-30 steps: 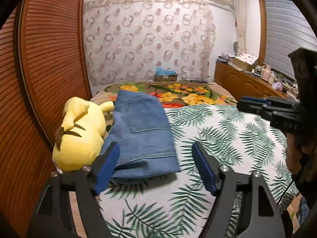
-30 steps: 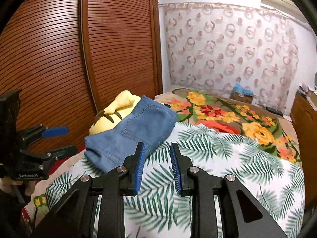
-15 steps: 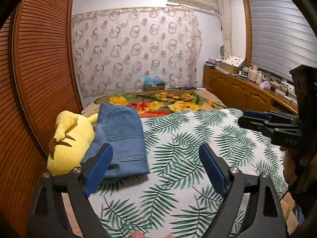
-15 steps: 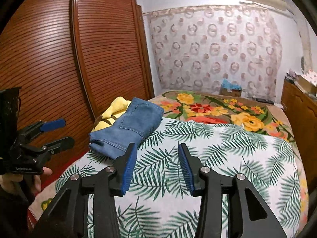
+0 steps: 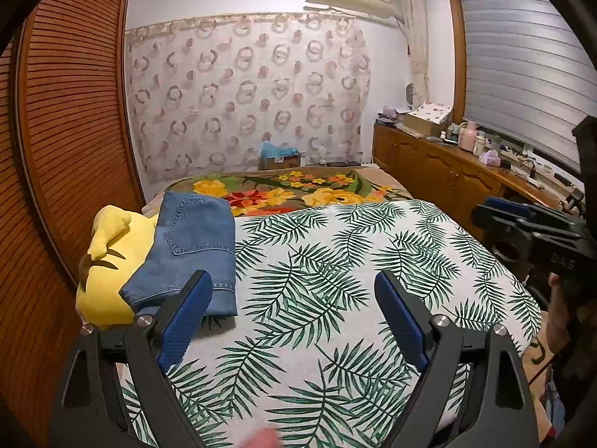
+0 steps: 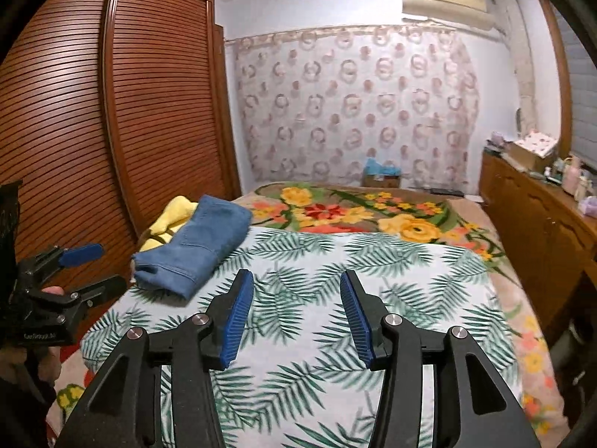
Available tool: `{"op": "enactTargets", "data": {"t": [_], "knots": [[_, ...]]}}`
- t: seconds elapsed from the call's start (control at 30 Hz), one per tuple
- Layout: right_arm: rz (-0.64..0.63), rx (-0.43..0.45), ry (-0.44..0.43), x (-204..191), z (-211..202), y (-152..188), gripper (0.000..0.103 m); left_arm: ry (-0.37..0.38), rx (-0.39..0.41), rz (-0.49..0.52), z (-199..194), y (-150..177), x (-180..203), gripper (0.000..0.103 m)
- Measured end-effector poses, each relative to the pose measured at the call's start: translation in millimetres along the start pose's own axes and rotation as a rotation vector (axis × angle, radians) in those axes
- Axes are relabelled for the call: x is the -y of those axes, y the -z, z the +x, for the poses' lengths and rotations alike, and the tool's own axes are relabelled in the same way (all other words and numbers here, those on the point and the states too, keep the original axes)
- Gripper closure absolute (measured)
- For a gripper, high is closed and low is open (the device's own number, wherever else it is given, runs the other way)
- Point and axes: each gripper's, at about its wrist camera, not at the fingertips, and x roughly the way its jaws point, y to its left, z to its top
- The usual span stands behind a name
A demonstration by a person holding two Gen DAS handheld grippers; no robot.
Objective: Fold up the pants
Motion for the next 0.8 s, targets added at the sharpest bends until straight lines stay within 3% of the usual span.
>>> {"op": "enactTargets", "data": {"t": [0.4,0.8], "knots": [[0.015,-0.004,0.032,-16,-22,-3,0.053,0.033,-0.026,-0.018,3,-1,17,0.014],[0.039,0.027,0.090,-7,-46,-12,0.052,0.025,0.013,-0.002,-18,-18,31,0.014]]}}
